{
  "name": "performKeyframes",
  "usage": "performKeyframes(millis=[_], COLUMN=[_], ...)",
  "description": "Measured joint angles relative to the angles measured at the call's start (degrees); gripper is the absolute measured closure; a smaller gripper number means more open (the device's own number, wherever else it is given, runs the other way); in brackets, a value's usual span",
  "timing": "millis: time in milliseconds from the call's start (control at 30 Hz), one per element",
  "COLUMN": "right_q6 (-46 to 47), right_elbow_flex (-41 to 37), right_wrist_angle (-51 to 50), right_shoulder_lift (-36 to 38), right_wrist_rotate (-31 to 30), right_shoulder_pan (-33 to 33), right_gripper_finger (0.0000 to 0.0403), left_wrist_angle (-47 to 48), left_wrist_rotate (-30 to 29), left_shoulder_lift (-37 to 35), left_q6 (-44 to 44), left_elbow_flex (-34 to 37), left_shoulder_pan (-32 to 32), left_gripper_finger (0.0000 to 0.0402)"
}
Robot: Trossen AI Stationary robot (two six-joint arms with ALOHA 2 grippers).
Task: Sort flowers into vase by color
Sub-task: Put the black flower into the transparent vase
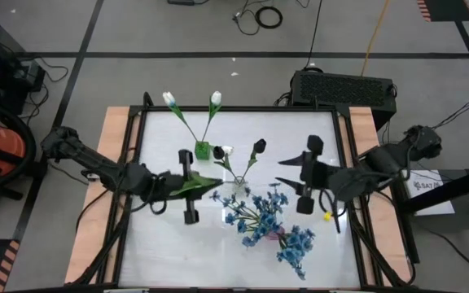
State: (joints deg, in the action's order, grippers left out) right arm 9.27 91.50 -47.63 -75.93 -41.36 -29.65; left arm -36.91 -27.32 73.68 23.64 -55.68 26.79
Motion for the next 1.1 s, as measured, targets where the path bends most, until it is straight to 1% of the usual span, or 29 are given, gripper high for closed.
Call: performKeyframes(millis=[133,233,467,633,833,1100], right_q6=[5.0,5.2,3.8,3.4,4.0,4.0], right_elbow_flex=[0.0,0.0,0.0,0.0,0.0,0.0], right_wrist_angle=[-1.5,-1.5,-1.7,-2.8,-3.3,-3.3], right_shoulder_lift=[2.4,3.2,2.0,0.8,0.8,0.8], right_wrist_rotate=[0.3,0.1,-1.1,-3.7,-3.9,-3.9], right_shoulder_pan=[-0.6,-1.6,-3.1,-3.1,-3.1,-3.1], right_gripper_finger=[0.0233,0.0239,0.0246,0.0246,0.0246,0.0246], left_wrist_angle=[5.8,7.3,12.5,16.4,17.0,18.7], left_wrist_rotate=[-0.1,0.2,0.7,2.8,3.1,3.2], left_shoulder_lift=[-0.7,-0.7,-0.5,0.1,0.2,2.7], left_q6=[-3.6,-3.9,-6.8,-8.3,-8.4,-8.3], left_elbow_flex=[0.0,0.0,0.0,0.0,0.0,0.0], left_shoulder_pan=[-3.2,-5.2,-9.0,-9.8,-9.8,-11.0], left_gripper_finger=[0.0397,0.0397,0.0394,0.0392,0.0392,0.0391])
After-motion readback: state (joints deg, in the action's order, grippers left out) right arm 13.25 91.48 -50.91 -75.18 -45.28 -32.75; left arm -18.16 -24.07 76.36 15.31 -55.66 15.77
